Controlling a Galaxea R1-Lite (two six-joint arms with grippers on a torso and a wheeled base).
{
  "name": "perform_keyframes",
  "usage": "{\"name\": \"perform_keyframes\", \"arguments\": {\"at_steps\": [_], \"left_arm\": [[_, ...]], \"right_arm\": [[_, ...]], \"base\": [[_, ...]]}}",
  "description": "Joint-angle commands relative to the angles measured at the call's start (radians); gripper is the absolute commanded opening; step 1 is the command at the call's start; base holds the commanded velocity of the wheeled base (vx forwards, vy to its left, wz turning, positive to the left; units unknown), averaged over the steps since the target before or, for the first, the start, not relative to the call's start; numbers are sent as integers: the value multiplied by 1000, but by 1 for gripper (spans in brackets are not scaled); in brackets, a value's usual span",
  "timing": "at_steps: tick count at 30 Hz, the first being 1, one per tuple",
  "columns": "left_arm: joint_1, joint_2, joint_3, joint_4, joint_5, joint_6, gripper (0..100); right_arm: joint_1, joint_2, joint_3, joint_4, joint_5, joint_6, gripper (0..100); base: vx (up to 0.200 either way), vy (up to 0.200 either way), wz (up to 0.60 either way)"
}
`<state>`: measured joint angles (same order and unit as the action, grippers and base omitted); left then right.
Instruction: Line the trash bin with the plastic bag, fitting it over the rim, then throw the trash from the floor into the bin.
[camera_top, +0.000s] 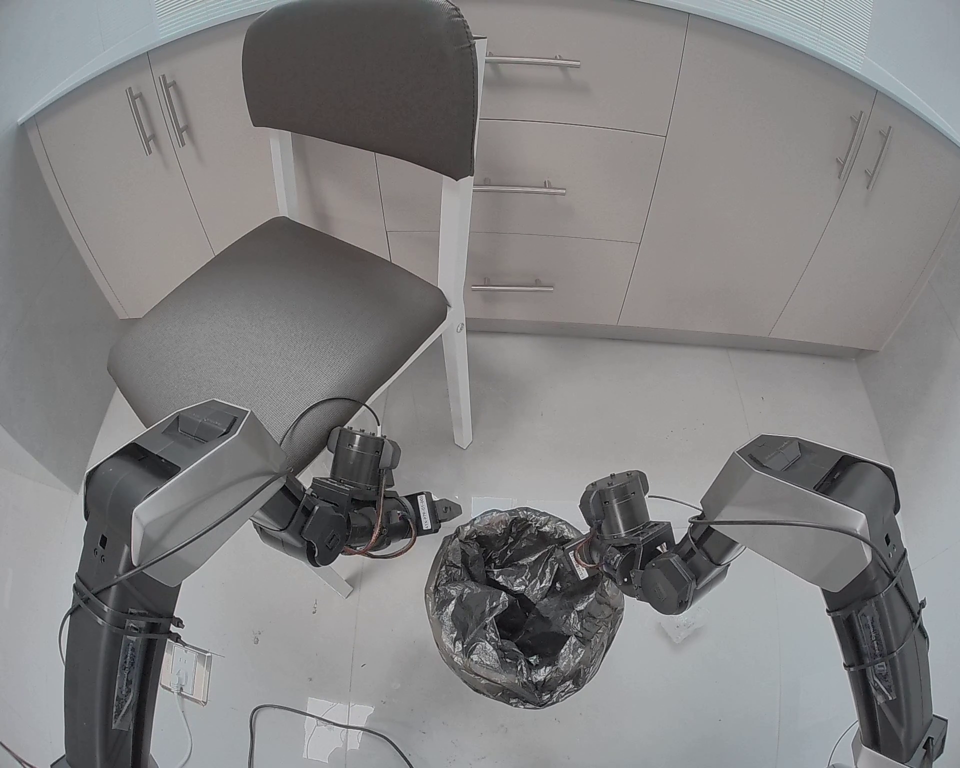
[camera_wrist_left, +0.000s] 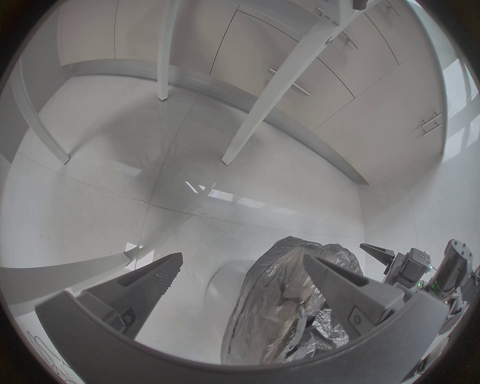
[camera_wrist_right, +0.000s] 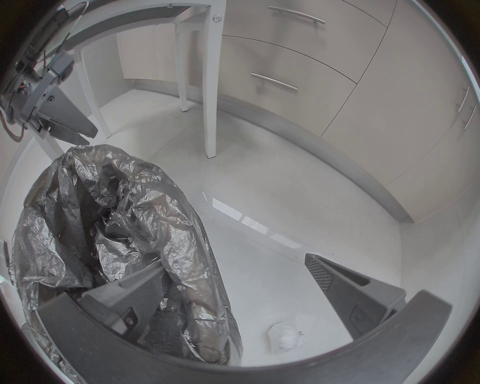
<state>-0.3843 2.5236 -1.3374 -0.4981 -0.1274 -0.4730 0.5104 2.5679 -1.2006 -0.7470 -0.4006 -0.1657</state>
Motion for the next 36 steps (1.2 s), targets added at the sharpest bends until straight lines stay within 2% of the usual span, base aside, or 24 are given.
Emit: {"name": "perform_keyframes", "arguments": {"at_steps": [1,12,25,36], "left_arm": [[1,0,0,0,0,1,100],[1,0,0,0,0,1,100],[1,0,0,0,0,-1,100],[1,0,0,0,0,1,100]], "right_arm": [[0,8,-14,-3,-27,-1,100],[-15,-3,-54,-3,-76,-11,100],[-30,-29,-57,-3,-135,-61,100],[-21,-25,-34,-3,-127,-64,100]], "base": [[0,0,0],[0,0,0],[0,0,0],[0,0,0]]}}
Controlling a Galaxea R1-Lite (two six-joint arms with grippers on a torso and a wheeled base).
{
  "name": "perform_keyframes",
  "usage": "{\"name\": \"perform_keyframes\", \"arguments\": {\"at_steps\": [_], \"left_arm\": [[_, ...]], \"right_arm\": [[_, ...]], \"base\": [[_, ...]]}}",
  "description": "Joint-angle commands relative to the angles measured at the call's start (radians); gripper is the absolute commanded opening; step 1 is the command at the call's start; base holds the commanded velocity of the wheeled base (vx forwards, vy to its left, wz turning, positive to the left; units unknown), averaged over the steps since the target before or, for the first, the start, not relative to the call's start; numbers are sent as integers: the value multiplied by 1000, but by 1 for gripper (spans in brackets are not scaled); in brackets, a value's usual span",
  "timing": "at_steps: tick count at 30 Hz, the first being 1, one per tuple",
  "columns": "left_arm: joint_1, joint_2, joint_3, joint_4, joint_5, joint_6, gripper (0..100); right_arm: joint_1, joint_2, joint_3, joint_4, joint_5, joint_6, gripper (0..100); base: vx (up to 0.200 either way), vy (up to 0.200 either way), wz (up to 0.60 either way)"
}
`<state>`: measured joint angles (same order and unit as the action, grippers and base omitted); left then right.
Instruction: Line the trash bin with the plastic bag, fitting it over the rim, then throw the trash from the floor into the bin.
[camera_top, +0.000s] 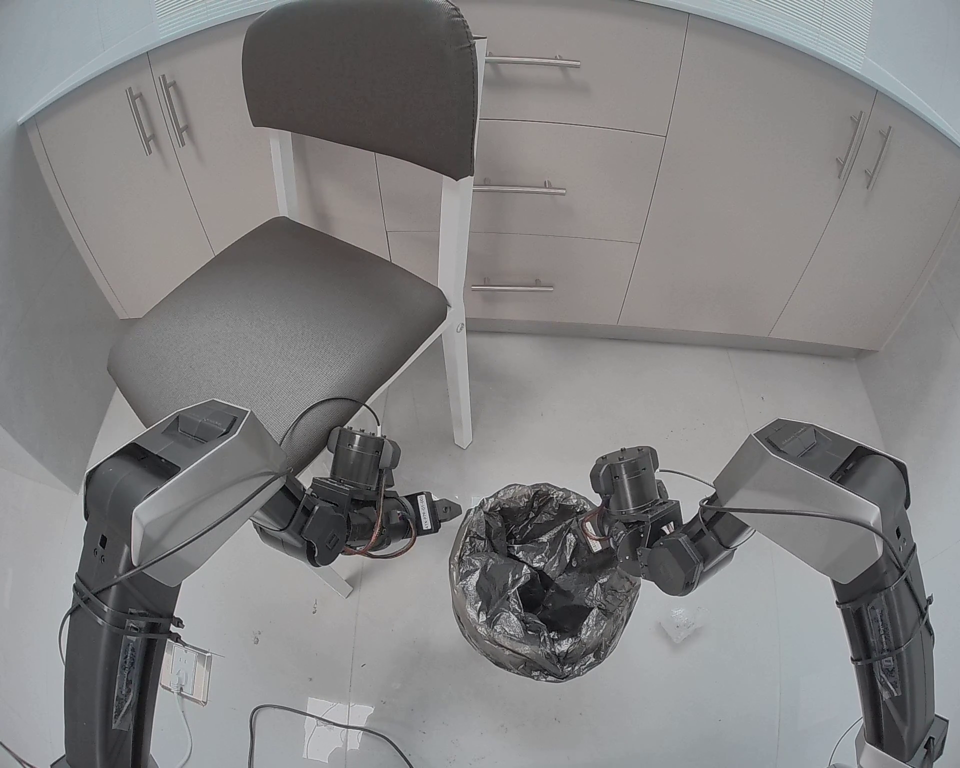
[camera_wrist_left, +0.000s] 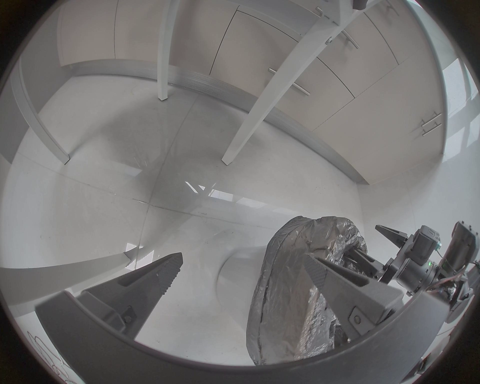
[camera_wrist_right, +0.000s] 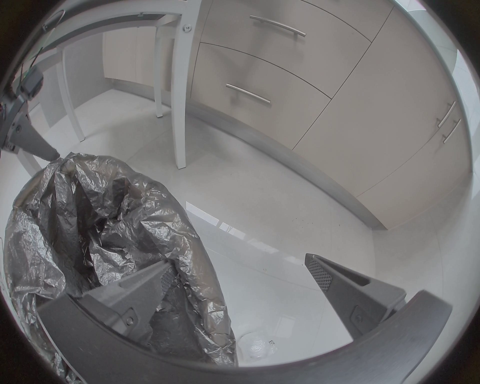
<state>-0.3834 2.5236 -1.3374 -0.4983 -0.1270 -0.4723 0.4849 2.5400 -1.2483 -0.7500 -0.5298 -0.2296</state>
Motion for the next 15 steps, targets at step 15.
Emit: {"name": "perform_keyframes", "arguments": {"at_steps": [15], "left_arm": [[-35,-48,101,-3,-3,32,100]], "right_arm": [[57,-58,96,-5,108,79,100]], "base": [[0,0,0]]}}
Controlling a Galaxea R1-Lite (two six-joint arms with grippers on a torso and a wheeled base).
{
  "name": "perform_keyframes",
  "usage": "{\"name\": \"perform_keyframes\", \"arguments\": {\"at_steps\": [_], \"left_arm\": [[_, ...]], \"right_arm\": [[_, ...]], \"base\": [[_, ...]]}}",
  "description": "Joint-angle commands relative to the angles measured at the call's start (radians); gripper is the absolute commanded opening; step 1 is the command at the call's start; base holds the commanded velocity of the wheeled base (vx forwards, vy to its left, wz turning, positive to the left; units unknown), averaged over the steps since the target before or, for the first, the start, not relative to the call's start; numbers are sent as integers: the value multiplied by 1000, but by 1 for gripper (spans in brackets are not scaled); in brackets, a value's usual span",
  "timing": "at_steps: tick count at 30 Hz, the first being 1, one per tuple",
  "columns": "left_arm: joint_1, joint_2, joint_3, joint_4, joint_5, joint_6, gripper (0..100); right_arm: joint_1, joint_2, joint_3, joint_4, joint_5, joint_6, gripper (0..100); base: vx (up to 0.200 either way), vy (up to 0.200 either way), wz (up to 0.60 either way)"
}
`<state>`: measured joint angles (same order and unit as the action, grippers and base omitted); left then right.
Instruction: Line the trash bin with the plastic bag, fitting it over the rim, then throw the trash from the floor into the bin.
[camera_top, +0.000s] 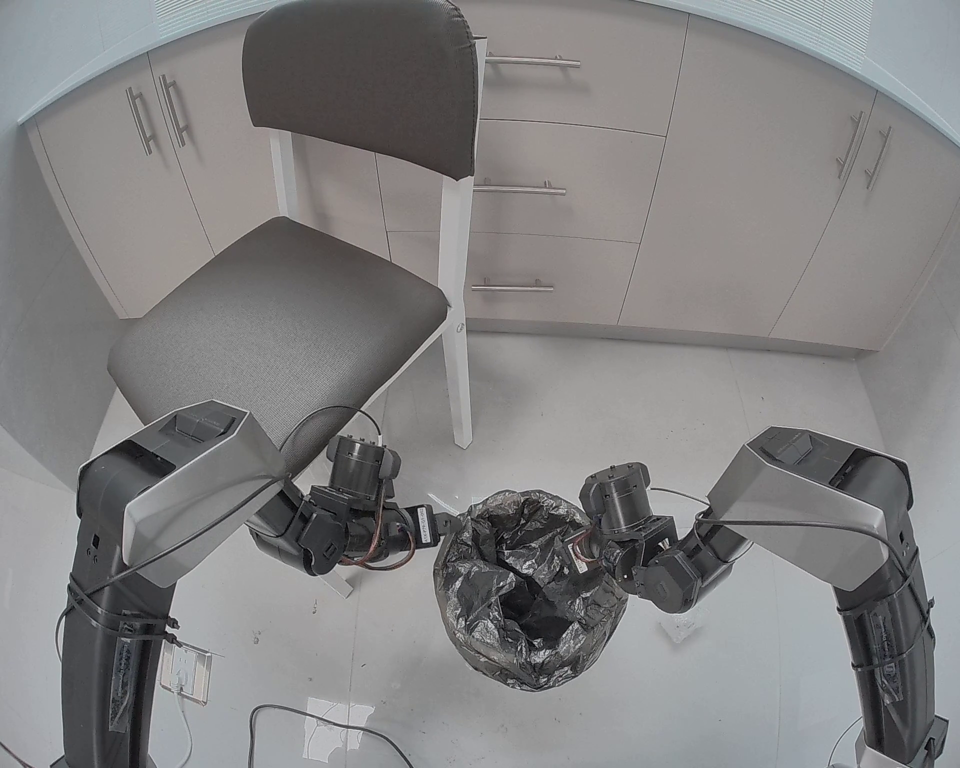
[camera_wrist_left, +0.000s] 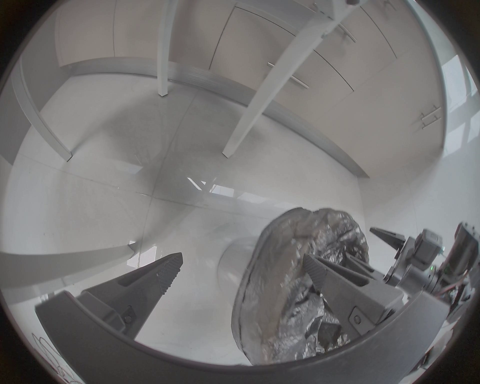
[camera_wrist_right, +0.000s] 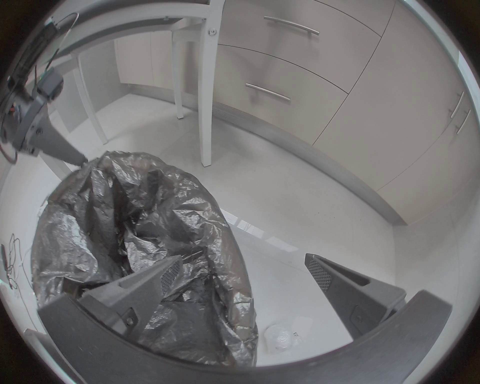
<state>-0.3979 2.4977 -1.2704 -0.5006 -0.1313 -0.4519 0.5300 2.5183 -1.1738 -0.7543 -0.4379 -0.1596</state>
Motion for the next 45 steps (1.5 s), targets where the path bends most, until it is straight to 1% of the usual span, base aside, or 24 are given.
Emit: {"name": "perform_keyframes", "arguments": {"at_steps": [1,4,7,9,11,12,14,15,23,25,33,38,39,40,41,42,43,44,45], "left_arm": [[-27,-31,52,-9,-2,33,100],[-39,-37,75,-26,-2,58,100],[-62,-20,85,-42,10,104,100],[-65,-5,86,-49,47,159,100],[-65,-3,86,-50,52,165,100],[-76,13,86,-59,78,191,100],[-84,21,85,-61,93,206,100],[-87,32,77,-61,114,226,100],[-102,72,52,-62,188,285,100],[-105,73,49,-61,194,288,100],[-108,72,37,-32,194,286,100],[-111,70,42,-49,199,279,100],[-110,29,62,-64,194,208,100],[-110,26,63,-65,194,200,100],[-114,-31,83,-73,182,130,100],[-116,-74,103,-75,165,99,100],[-116,-74,103,-75,165,99,100],[-114,-171,151,-73,124,70,100],[-114,-187,158,-73,119,68,100]], "right_arm": [[11,-47,28,1,28,18,100],[11,-55,31,0,41,29,100],[11,-64,31,-4,65,69,100],[11,-65,33,-27,80,92,100],[11,-64,31,-31,80,94,100],[10,-62,31,-68,82,95,100],[10,-61,31,-80,82,95,100],[10,-62,31,-89,82,95,100],[10,-59,28,-93,82,98,100],[10,-56,28,-93,82,100,100],[5,-36,28,-93,82,100,100],[-1,-39,28,-94,82,101,100],[-7,-52,31,-93,82,104,100],[-7,-53,31,-93,82,106,100],[-18,-69,37,-91,82,117,100],[-21,-81,48,-89,82,124,100],[-21,-81,48,-89,82,124,100],[-28,-108,79,-89,84,144,100],[-30,-115,83,-89,84,147,100]], "base": [[0,0,0],[0,0,0],[0,0,0],[0,0,0],[0,0,0],[0,0,0],[0,0,0],[0,0,0],[0,0,0],[0,0,0],[0,0,0],[0,0,0],[0,0,0],[0,0,0],[0,0,0],[0,0,0],[0,0,0],[0,0,0],[0,0,0]]}}
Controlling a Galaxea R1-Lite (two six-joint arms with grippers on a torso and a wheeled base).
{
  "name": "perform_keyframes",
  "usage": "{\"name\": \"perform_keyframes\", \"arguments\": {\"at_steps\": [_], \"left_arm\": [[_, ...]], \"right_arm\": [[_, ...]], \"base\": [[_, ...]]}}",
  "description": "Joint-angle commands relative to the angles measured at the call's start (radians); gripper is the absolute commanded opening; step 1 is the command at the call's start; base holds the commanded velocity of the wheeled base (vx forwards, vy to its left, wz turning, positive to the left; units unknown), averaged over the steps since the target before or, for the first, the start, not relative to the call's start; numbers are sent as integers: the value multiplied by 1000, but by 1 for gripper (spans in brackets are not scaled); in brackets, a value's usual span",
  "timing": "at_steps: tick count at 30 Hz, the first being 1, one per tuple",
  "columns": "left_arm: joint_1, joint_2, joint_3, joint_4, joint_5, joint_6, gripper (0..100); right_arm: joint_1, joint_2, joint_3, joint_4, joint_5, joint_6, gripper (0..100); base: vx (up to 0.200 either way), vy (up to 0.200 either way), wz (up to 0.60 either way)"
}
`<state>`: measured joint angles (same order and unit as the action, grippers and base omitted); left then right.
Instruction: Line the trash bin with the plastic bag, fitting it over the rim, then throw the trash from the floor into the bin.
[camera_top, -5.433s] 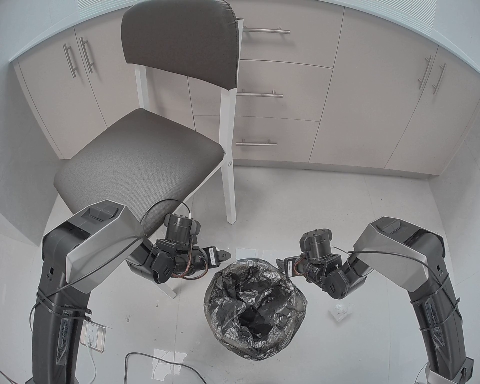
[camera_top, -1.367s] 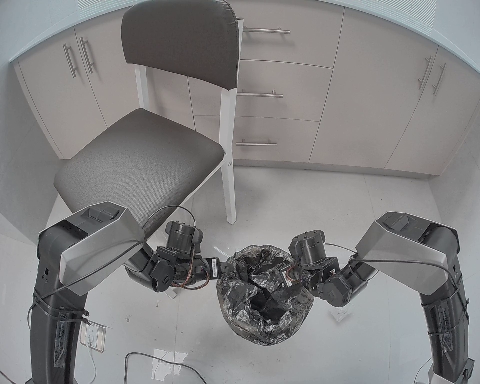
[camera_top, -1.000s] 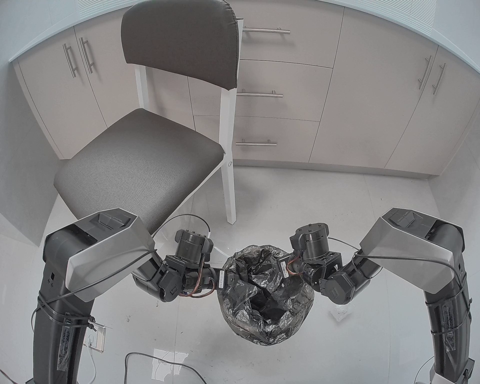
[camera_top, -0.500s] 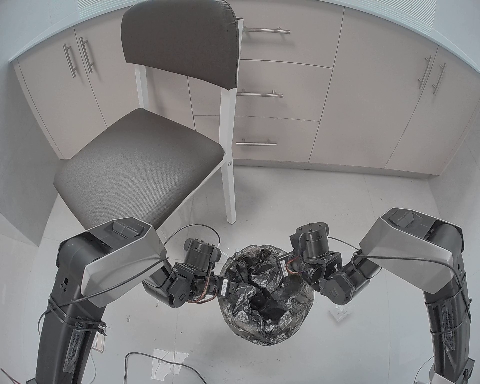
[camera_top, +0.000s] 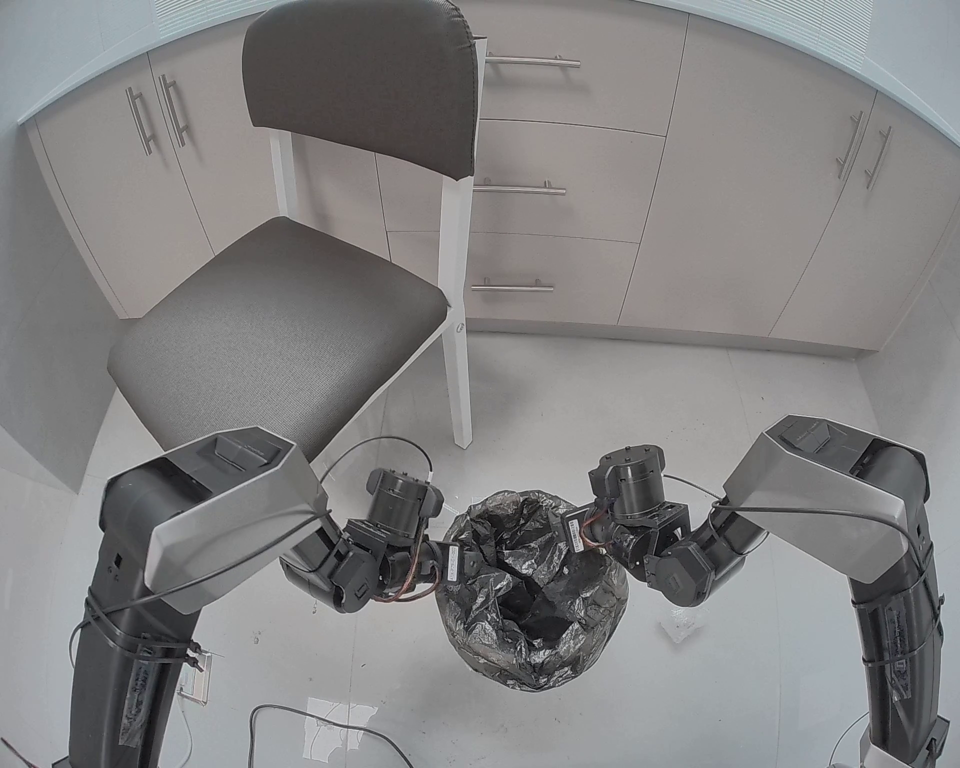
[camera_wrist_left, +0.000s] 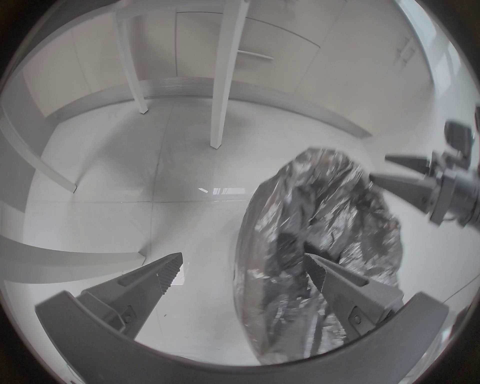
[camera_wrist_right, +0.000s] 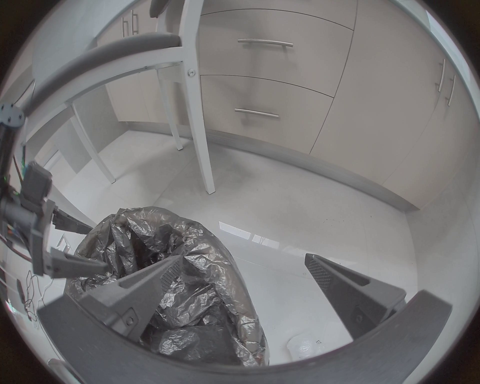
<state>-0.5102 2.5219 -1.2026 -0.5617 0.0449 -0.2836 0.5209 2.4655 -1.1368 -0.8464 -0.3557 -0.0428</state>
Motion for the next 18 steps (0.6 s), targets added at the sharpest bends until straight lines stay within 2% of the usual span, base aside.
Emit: {"name": "perform_keyframes", "arguments": {"at_steps": [1,6,11,13,15,18], "left_arm": [[6,-310,143,-14,-77,-101,100],[44,-618,305,-3,-89,-92,100],[68,-842,448,2,-86,-88,100],[99,-1005,543,9,-82,-86,100],[121,-1078,583,17,-80,-77,100],[245,-1243,660,63,-76,3,100]], "right_arm": [[-32,-94,86,1,4,54,100],[-76,-223,215,0,17,106,100],[-122,-316,289,0,21,109,100],[-140,-350,310,-2,23,107,100],[-159,-346,298,-2,21,103,100],[-228,-267,183,-2,50,73,100]], "base": [[0,0,0],[0,0,0],[0,0,0],[0,0,0],[0,0,0],[0,0,0]]}}
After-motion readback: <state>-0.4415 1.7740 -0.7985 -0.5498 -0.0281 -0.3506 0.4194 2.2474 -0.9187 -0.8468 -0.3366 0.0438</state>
